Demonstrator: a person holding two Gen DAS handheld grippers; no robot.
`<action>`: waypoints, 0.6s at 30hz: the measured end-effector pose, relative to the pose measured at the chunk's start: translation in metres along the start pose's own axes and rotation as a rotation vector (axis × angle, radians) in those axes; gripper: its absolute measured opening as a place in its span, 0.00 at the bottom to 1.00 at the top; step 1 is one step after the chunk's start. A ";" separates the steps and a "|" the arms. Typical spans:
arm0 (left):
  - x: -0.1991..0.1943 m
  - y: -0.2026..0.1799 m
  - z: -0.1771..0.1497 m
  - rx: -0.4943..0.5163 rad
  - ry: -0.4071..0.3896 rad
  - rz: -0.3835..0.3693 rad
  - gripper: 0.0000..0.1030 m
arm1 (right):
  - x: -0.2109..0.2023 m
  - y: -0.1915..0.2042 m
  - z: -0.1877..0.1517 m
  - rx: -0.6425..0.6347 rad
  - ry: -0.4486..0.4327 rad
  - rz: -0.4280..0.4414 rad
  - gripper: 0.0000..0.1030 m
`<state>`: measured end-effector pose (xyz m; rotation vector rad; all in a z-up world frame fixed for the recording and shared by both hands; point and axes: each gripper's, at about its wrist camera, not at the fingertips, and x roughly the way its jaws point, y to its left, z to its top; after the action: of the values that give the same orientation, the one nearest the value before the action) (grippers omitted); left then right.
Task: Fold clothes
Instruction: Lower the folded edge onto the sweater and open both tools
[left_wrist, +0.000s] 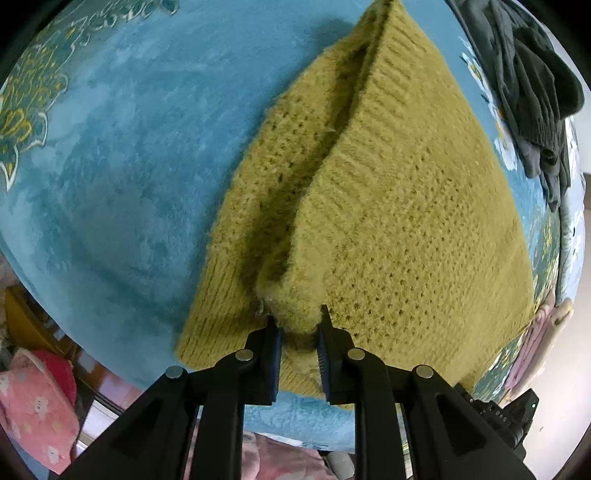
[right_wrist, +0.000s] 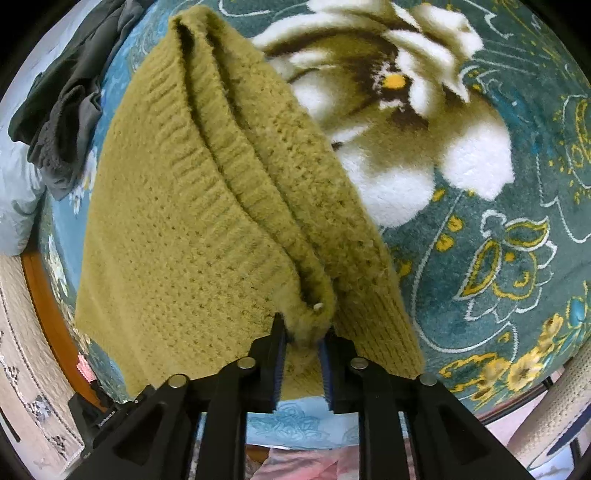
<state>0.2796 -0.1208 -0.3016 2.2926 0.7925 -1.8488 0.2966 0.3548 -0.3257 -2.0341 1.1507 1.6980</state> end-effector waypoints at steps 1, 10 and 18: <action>-0.001 0.000 -0.002 0.017 0.004 0.003 0.20 | 0.000 0.000 -0.001 -0.003 0.002 -0.002 0.26; -0.028 0.019 -0.010 0.094 -0.070 -0.005 0.46 | -0.023 -0.001 -0.013 -0.106 -0.074 -0.047 0.52; -0.008 0.074 -0.009 -0.052 -0.044 -0.080 0.61 | -0.027 -0.027 -0.007 -0.009 -0.111 0.025 0.67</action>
<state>0.3199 -0.1837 -0.3102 2.2126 0.9270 -1.8800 0.3204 0.3786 -0.3068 -1.9110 1.1392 1.8063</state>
